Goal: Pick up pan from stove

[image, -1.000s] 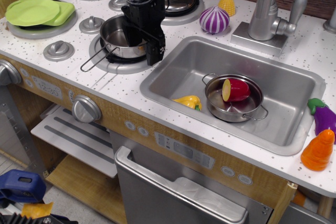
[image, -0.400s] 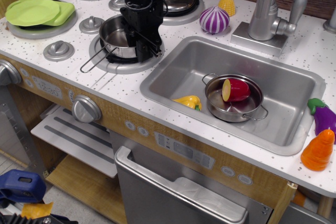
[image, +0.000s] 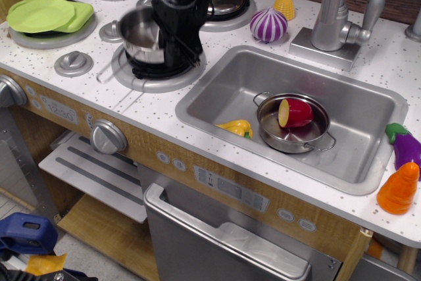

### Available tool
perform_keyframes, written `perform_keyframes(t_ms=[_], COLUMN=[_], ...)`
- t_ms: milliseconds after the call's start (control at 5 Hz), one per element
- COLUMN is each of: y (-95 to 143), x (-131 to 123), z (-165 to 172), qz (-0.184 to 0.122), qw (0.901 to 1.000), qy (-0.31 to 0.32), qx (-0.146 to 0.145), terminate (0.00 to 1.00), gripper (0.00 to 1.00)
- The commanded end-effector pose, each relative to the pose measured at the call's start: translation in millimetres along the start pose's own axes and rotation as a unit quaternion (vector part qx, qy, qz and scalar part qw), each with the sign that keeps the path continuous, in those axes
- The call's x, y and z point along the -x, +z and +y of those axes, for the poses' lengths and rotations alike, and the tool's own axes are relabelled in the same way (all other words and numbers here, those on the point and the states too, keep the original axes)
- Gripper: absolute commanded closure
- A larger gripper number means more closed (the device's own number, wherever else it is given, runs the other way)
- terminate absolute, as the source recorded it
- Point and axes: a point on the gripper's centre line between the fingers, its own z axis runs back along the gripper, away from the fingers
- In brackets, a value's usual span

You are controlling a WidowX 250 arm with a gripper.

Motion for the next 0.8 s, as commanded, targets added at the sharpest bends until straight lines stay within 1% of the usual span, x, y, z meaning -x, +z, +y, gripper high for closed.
perform_keyframes(t_ms=[0,200,400,600], y=[52.9,59.9,62.8,64.9], x=[-15.6,-16.7,-17.6,-17.3], z=[30.3,32.9,32.6,29.3], qz=[-0.029,-0.022,-0.018,-0.018], qw=[0.9991,0.9997,0.9997,0.9997], qy=[0.000,0.003,0.008,0.014], qx=[-0.031,-0.009,0.012,0.011], terminate=[0.00,0.00,0.00,0.00], gripper=[1.00,1.00,0.00,1.00])
